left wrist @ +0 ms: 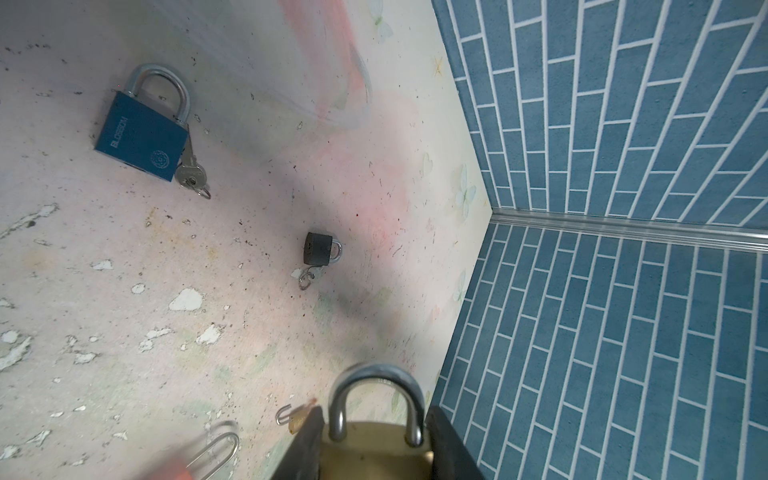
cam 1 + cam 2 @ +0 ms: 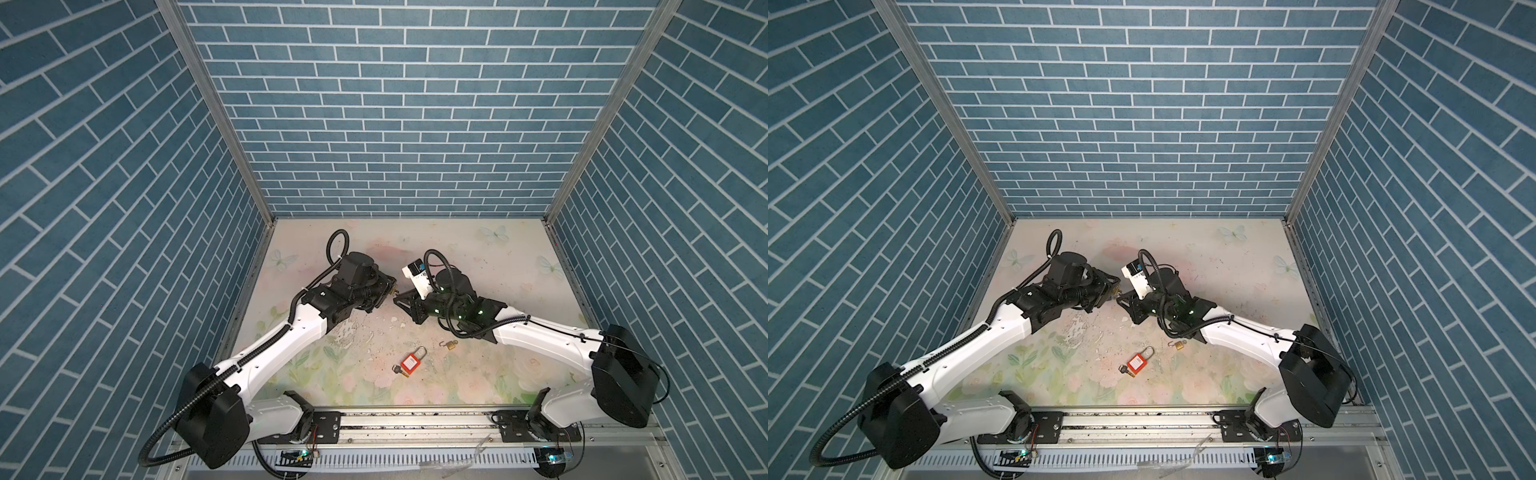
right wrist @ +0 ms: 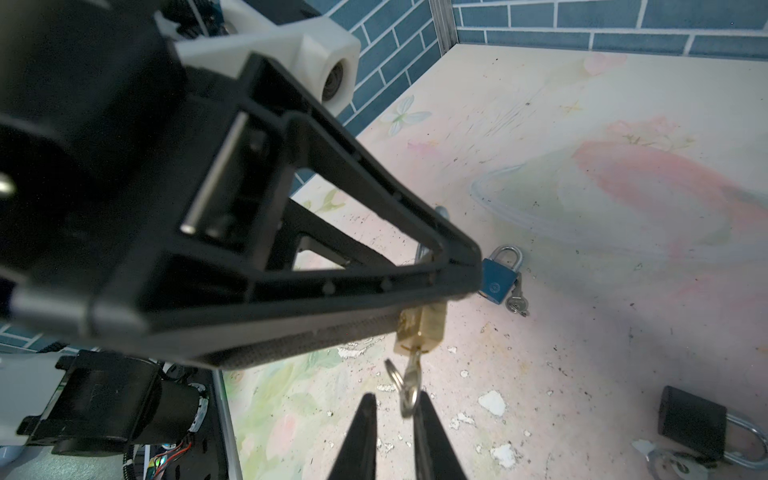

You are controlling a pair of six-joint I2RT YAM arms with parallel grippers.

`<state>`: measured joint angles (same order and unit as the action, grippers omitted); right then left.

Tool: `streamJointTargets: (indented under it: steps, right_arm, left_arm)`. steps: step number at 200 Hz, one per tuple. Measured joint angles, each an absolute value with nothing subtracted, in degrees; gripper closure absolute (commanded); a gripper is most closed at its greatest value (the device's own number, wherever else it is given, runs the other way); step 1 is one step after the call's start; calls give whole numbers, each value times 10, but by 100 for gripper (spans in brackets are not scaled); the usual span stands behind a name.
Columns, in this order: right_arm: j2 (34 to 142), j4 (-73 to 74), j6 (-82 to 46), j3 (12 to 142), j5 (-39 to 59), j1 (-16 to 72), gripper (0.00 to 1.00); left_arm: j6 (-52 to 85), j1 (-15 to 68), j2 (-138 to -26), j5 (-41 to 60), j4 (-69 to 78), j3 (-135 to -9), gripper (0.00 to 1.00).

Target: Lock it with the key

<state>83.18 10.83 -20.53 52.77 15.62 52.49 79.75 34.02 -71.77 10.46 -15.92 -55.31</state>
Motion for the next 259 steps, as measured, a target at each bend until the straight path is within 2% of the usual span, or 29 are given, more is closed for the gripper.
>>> streamJointTargets:
  steps: [9,27,91,156,259]
  right_arm:
    - [832,109,-204,530,155,525,69]
    - [832,109,-205,532,151,525,69]
    - [835,107,-204,541,145,524,88]
    - [837,92,-205,546,136,523,97]
    - [843,80,-179,546,133,522,100]
  left_arm:
    - [797,340,-718,105,-159,-553,100]
    - [798,340,-718,106,-156,-553,100]
    - [800,340,-718,105,-156,-552,100]
    - [800,336,-719,102,-157,-550,100]
    - [797,333,-736,110,-158,-551,100]
